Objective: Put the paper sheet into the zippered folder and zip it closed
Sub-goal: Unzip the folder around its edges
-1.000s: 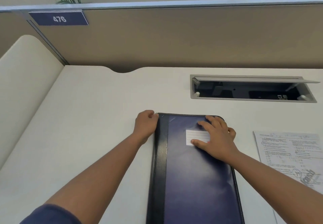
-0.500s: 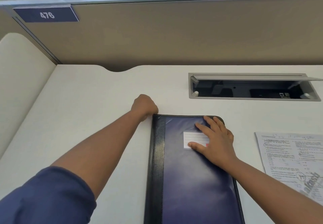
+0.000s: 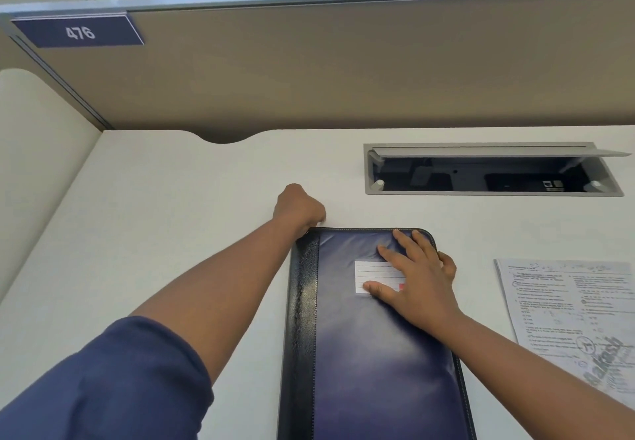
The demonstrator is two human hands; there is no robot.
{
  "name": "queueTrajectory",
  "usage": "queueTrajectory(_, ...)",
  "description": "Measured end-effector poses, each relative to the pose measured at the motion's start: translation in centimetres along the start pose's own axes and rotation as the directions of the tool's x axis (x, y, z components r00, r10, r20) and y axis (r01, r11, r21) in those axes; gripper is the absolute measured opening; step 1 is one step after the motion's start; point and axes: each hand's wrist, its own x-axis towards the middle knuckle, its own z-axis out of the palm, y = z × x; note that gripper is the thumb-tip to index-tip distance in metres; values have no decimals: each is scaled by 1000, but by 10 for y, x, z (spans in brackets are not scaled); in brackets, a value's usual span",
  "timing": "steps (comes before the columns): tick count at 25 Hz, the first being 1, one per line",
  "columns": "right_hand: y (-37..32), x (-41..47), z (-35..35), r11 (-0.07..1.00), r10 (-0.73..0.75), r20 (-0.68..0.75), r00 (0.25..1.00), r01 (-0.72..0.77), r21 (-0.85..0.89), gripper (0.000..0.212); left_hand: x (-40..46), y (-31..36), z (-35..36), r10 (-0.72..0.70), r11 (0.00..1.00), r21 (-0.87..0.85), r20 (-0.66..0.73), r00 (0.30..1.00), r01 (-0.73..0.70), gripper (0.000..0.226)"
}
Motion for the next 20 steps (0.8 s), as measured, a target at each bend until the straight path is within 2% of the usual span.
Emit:
queueTrajectory(2, -4, 5, -3, 1000, -21, -53, 998, 22, 19, 60, 1, -12, -6, 39, 999, 12, 18, 999, -39, 26)
queueTrajectory(5, -15, 29, -13, 994, -72, -104, 992, 80, 68, 34, -8, -36, -8, 97, 980, -175, -12, 995, -98, 9)
queueTrajectory(7, -28, 52, -19, 994, -102, -41, 994, 103, 25, 26, -19, -57, -8, 151, 961, -225, -54, 987, -159, 13)
queueTrajectory(9, -45, 75, -24, 994, -108, 45, 993, 106, 39, 19, -32, -78, -6, 235, 949, -191, -109, 966, -253, 16)
queueTrajectory(13, -86, 112, -18, 993, 3, 201, 980, -27, 114, 26, -51, -104, 12, 412, 880, -143, -243, 878, -453, 19)
queueTrajectory(16, -113, 134, -11, 986, 106, 295, 949, -138, 91, 39, -59, -109, 21, 480, 825, -138, -339, 809, -548, 16)
queueTrajectory(20, -134, 152, -11, 982, 162, 374, 913, -186, 31, 40, -61, -115, 28, 429, 834, -182, -381, 819, -521, 24)
